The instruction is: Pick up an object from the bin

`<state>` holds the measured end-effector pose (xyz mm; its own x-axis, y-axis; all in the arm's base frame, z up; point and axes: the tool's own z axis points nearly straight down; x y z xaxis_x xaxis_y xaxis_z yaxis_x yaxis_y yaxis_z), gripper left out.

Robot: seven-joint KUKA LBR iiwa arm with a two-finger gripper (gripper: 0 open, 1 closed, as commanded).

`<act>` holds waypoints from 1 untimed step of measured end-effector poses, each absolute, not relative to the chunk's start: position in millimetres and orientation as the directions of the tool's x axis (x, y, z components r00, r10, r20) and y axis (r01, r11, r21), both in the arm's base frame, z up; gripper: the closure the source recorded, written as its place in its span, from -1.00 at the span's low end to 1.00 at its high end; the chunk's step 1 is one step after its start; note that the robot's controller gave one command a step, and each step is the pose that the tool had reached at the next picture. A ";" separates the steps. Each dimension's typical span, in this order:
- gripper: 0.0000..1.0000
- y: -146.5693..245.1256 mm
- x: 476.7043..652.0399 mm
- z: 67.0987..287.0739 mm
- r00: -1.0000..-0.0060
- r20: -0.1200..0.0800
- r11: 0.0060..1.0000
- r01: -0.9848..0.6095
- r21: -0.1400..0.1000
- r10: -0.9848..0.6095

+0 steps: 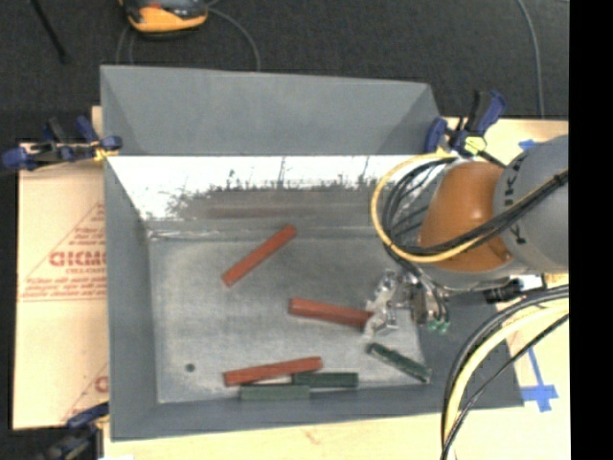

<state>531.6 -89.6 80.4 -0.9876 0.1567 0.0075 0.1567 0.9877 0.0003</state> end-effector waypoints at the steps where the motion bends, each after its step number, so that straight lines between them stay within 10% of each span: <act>1: 1.00 -89.6 531.8 80.4 -0.988 0.007 0.988 0.156 0.000 0.156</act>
Offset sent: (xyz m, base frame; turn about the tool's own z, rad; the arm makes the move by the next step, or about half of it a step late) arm -0.0050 -0.0048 0.2648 0.1068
